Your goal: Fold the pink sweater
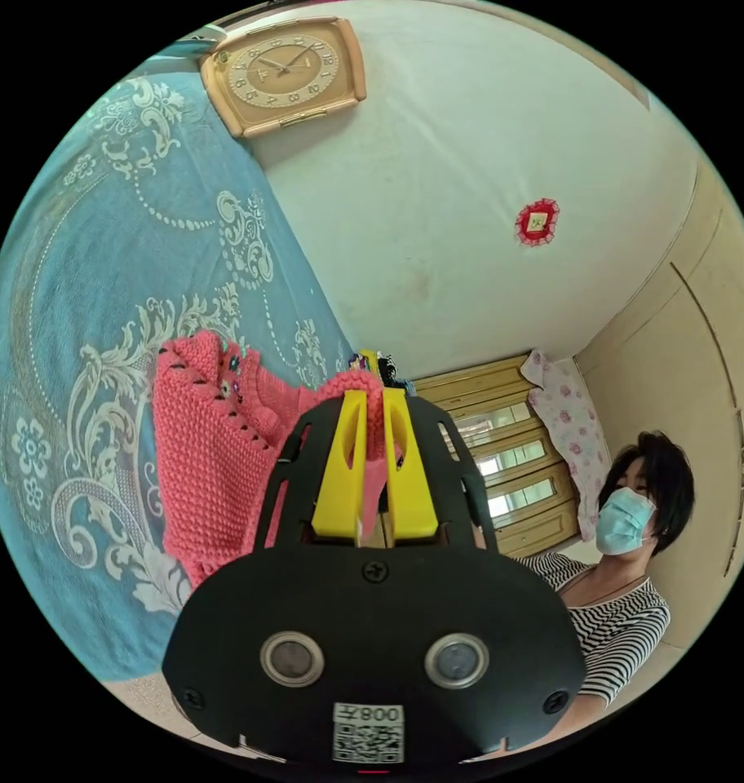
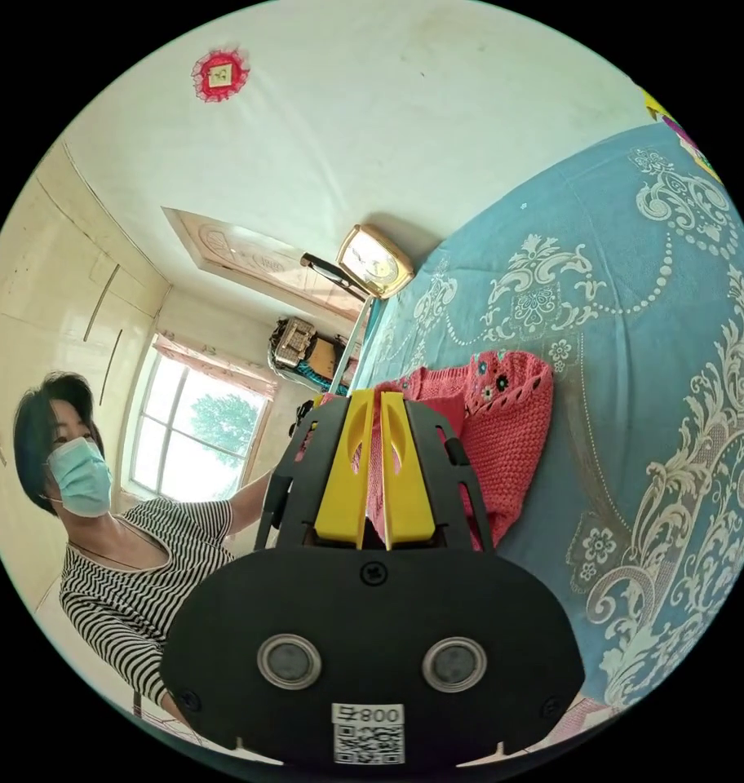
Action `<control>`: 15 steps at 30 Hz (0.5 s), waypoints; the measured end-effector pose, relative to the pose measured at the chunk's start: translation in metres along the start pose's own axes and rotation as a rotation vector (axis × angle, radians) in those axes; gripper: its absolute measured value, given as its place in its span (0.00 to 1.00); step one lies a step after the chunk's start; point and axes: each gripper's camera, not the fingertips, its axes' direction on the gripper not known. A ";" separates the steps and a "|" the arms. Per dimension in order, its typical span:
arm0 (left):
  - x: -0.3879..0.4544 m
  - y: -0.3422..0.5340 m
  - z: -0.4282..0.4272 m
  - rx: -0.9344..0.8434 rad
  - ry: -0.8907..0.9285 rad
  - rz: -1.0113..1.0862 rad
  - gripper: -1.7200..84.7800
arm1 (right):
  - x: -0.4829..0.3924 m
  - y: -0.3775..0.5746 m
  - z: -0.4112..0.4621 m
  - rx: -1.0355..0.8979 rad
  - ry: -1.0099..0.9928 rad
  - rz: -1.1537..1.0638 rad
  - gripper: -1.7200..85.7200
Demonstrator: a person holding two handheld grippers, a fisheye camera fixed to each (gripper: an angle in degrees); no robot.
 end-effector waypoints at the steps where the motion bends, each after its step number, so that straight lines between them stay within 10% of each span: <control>1: -0.003 -0.013 0.007 0.003 -0.012 -0.007 0.06 | 0.003 -0.016 0.005 -0.008 0.008 0.003 0.03; 15: -0.060 -0.091 0.075 -0.004 -0.093 -0.176 0.10 | 0.067 -0.096 0.062 -0.106 0.105 0.240 0.04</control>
